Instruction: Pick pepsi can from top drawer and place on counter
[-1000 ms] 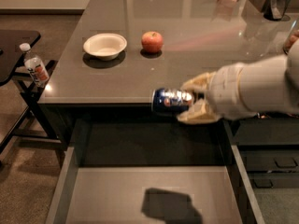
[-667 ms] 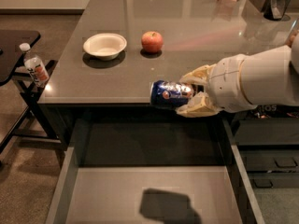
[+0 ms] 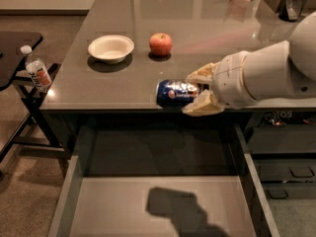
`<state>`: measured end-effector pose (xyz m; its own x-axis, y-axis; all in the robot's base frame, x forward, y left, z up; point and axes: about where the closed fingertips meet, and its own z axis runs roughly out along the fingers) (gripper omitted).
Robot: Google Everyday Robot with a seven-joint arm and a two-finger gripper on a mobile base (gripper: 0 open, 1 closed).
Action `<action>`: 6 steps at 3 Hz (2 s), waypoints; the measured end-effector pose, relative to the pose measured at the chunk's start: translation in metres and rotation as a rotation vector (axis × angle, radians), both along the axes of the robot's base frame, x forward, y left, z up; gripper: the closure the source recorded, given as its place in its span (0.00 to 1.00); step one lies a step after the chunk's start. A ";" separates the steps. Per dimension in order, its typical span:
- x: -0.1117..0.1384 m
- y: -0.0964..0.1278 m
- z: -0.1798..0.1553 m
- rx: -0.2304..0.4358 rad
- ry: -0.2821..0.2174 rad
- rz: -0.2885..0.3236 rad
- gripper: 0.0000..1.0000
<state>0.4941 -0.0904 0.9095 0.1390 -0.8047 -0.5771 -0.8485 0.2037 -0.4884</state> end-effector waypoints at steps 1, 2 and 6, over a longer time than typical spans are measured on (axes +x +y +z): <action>0.043 -0.005 0.001 0.000 -0.010 -0.011 1.00; 0.084 -0.012 0.000 0.006 -0.011 -0.037 1.00; 0.188 -0.025 -0.039 0.152 0.086 -0.197 1.00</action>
Offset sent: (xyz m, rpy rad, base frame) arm 0.1402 -0.0237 -0.0034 0.0160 -0.0075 -0.0788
